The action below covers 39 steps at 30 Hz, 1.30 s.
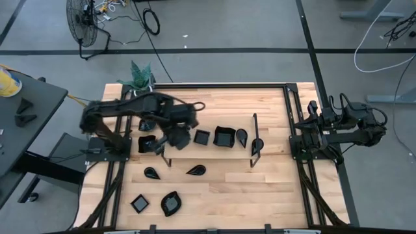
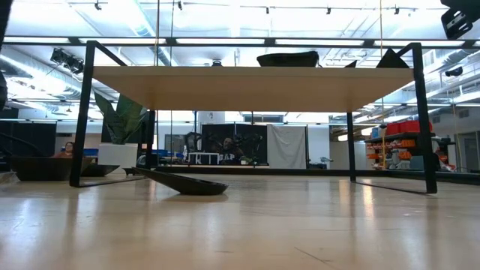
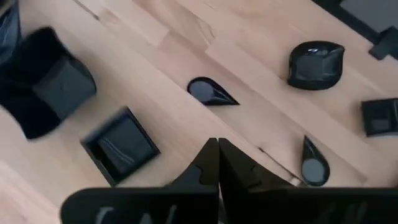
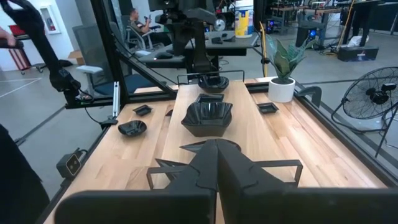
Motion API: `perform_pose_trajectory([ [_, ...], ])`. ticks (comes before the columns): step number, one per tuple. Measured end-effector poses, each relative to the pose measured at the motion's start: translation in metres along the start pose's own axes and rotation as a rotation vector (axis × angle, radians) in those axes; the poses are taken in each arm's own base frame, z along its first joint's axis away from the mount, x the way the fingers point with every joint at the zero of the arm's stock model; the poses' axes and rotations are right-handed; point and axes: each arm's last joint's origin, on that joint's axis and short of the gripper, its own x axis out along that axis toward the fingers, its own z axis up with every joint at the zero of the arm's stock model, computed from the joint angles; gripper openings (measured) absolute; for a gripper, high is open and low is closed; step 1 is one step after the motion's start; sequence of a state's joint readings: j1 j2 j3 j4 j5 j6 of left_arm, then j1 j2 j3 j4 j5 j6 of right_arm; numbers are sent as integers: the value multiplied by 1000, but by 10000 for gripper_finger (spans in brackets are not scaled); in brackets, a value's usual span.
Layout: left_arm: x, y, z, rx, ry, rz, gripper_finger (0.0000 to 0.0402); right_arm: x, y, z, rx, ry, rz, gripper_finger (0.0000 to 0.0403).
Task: Pick & Place Mini shaped plates
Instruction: Stack the drop shaped plate on top of the drop shaped plate on the shelf
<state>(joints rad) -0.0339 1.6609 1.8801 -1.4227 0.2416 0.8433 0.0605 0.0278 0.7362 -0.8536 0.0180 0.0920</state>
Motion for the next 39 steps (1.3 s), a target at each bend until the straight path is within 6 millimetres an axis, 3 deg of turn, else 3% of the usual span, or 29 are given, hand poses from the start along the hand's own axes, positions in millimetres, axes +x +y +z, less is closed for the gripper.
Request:
perform_pose_trajectory([
  [10,1,-54,-22,-100,-22,8,0,0,0,0,0,0,0,5],
  [16,0,-72,-37,-133,-83,50,0,0,0,0,0,1,0,5],
  [30,-36,-101,-98,-483,-303,448,0,0,0,0,0,1,0,5],
  [39,-68,-123,-116,-631,-421,680,1,0,0,0,0,0,0,5],
])
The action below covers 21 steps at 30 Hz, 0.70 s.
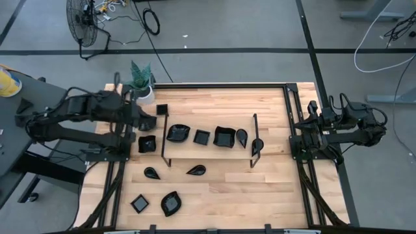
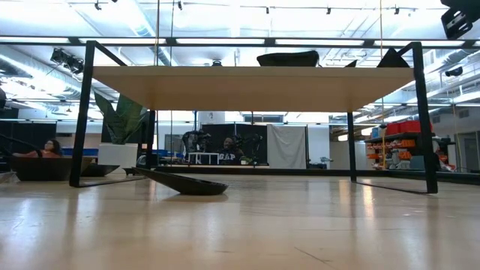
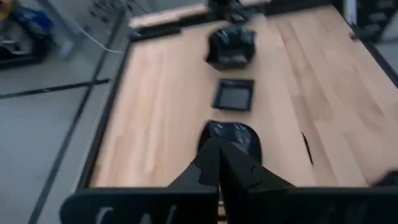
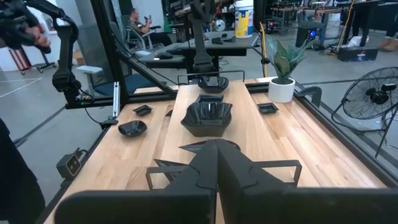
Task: Pick & Place Mini shaped plates
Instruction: Stack the drop shaped plate on top of the drop shaped plate on the shelf
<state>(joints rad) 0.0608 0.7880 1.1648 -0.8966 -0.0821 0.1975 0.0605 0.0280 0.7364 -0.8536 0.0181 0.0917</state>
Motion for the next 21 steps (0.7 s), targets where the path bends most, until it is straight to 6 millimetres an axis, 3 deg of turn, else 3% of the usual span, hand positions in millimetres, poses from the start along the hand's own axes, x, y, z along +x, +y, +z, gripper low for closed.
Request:
perform_pose_trajectory([
  [9,-25,7,-4,-154,-88,192,1,0,0,-1,-53,7,-1,5],
  [21,-45,7,-10,-134,-153,212,2,0,0,2,-74,-22,1,5],
])
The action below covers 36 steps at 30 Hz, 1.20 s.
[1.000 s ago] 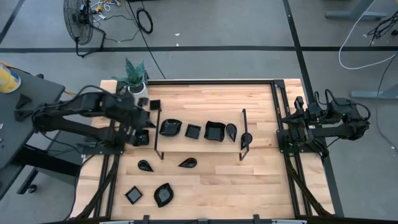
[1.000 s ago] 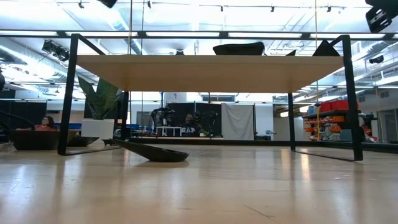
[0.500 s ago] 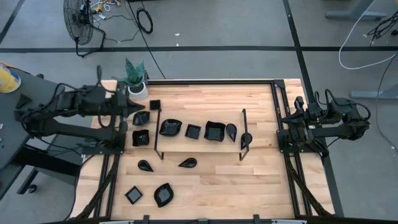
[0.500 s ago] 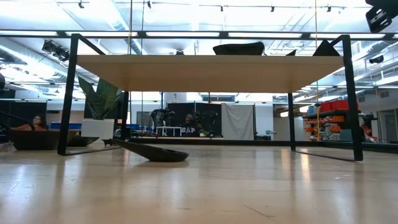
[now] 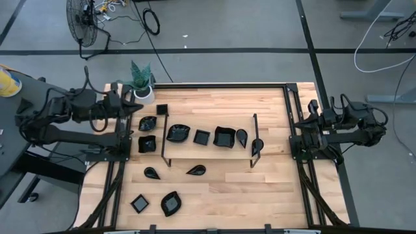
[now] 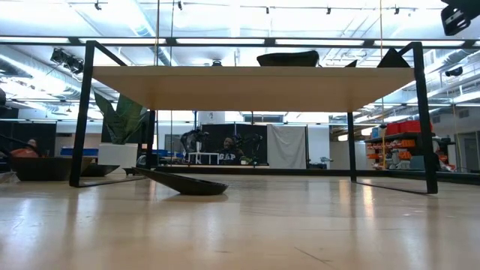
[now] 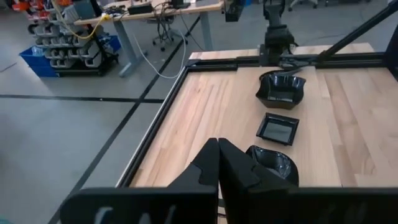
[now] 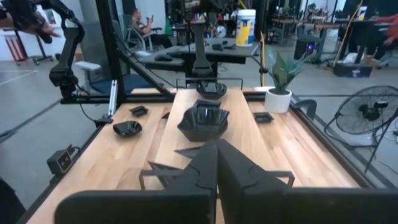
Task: Pick & Place Mini shaped plates
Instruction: Stack the drop shaped plate on top of the drop shaped plate on the shelf
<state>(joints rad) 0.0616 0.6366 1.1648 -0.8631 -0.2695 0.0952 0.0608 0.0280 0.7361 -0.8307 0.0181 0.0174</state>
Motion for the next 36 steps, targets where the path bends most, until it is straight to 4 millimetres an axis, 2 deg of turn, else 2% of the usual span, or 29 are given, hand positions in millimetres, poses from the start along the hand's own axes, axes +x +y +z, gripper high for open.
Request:
perform_pose_trajectory([
  [5,-1,0,0,-3,-4,4,2,-1,0,10,-31,-104,0,5],
  [8,-1,0,0,-4,-3,4,2,-3,0,23,27,-236,-6,5],
  [11,-1,0,0,-5,-3,4,3,-3,-2,33,111,-334,-82,5],
  [14,-1,0,0,8,-3,4,3,2,-4,41,122,-378,-148,5],
  [19,-1,-1,0,46,-9,-45,3,29,-4,48,87,-296,-169,5],
  [26,-4,-7,0,-29,-31,-263,3,70,-3,58,76,-135,-166,5],
  [31,-4,-7,0,-33,-32,-288,3,84,-2,77,33,-49,-172,5],
  [36,-4,-8,0,-33,-31,-288,3,88,-2,98,26,5,-173,5],
])
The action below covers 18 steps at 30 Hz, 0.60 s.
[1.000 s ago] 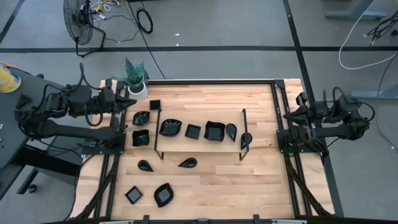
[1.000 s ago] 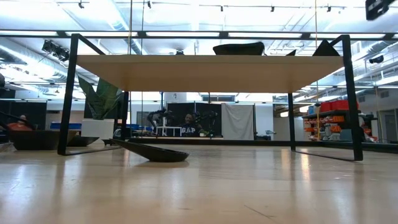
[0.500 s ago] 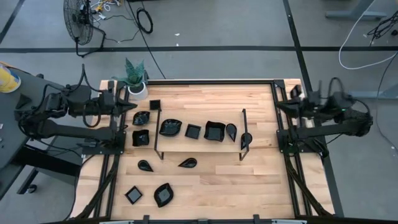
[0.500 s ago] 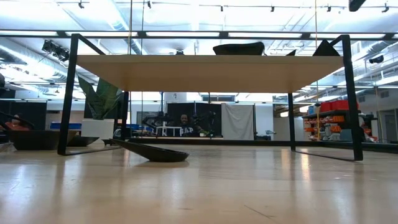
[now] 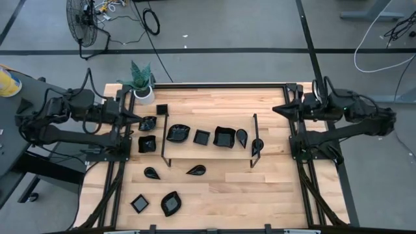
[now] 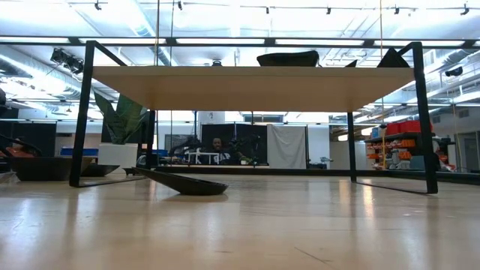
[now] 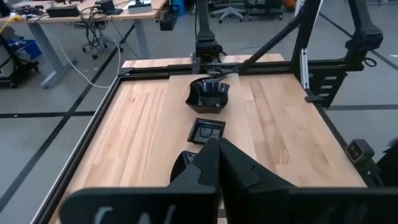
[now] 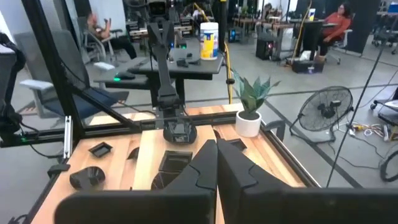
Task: Pick & Place Mini shaped plates
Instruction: Stack the drop shaped plate on top of the drop shaped plate on the shelf
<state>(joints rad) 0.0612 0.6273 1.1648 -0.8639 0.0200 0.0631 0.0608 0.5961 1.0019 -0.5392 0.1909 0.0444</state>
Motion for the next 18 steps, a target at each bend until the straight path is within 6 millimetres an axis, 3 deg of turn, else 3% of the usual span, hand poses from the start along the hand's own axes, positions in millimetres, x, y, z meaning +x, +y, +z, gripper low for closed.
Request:
perform_pose_trajectory([
  [9,0,0,0,0,1,0,3,2,2,31,-18,88,-3,5],
  [18,0,0,0,0,1,0,3,17,9,48,-69,170,123,8],
])
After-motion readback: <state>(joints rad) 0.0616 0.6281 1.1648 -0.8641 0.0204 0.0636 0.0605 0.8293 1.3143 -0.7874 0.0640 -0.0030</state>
